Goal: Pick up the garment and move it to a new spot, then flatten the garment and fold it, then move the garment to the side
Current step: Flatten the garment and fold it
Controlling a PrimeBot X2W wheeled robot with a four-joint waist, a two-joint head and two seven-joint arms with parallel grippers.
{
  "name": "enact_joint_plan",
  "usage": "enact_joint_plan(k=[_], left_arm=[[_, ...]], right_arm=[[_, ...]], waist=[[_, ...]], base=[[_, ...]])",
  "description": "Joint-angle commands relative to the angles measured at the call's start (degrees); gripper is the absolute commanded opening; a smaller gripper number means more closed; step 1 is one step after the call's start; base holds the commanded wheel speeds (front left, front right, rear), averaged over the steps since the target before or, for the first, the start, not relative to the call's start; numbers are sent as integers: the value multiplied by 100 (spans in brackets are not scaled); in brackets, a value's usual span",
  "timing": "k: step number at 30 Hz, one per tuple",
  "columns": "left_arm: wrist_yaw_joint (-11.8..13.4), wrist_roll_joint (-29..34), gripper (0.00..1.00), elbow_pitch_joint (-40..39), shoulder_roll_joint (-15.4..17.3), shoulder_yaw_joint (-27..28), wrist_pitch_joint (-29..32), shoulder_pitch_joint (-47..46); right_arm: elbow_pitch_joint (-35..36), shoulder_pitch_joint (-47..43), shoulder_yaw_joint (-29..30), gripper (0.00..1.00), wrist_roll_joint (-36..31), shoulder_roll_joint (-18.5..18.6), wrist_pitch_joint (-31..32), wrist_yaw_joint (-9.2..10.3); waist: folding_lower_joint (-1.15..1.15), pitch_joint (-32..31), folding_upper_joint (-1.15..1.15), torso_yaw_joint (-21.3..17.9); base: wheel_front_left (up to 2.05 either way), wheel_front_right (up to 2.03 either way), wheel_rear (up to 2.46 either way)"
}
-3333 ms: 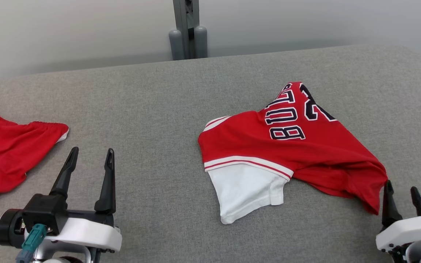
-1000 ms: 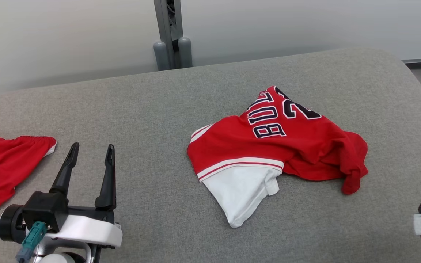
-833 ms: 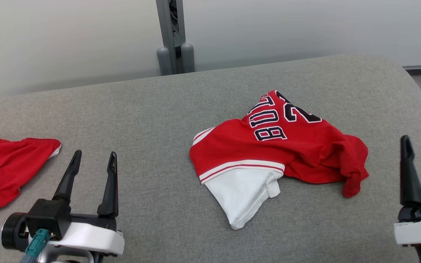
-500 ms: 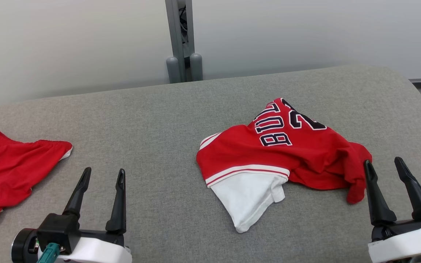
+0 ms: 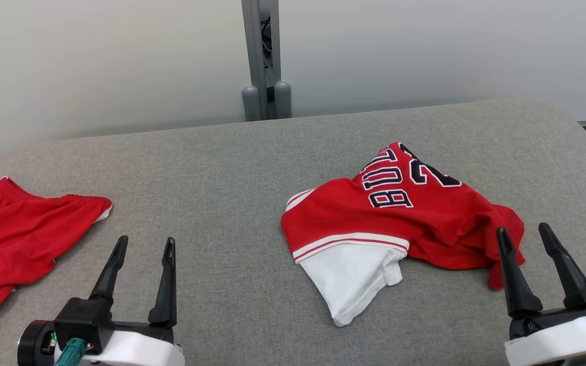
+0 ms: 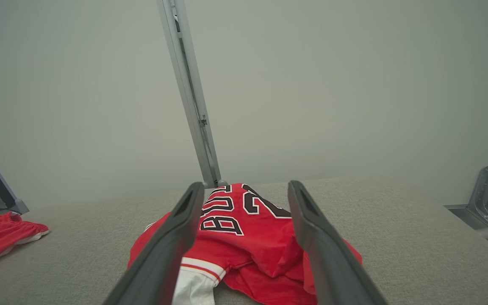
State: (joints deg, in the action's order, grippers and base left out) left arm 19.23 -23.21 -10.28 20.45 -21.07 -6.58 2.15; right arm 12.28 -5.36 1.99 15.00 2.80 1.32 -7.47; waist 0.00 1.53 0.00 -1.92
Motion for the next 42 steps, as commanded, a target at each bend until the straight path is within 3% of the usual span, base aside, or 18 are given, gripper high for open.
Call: enact_joint_plan(k=[1,10,13,19,25,42], left_arm=[[16,-5,100,20,7,14,-4,50],[-68,31,100,-14,39,-94,42,-124],[-244,79,100,-12,1,-317,146,-335],[-869,28,100,335,-226,-1034,523,-835],[-1166,-82,100,969,-544,-1472,746,-1021],[-1504,-427,100,2156,-862,-1845,1158,-1172]], right_arm=[[-3,-53,22,100,23,14,19,-5],[-39,-23,32,100,92,14,6,-5],[-54,-4,19,100,111,14,9,-5],[-116,133,-104,100,131,16,-20,-5],[-288,275,-199,100,211,18,-133,-4],[-708,575,-274,100,397,19,-521,-4]], waist=[[0,-4,0,0],[0,13,0,22],[0,73,0,9],[0,321,0,-211],[0,629,0,-613],[0,1372,0,-1193]], base=[[0,0,0],[0,0,0],[0,0,0],[0,0,0],[0,0,0],[0,0,0]])
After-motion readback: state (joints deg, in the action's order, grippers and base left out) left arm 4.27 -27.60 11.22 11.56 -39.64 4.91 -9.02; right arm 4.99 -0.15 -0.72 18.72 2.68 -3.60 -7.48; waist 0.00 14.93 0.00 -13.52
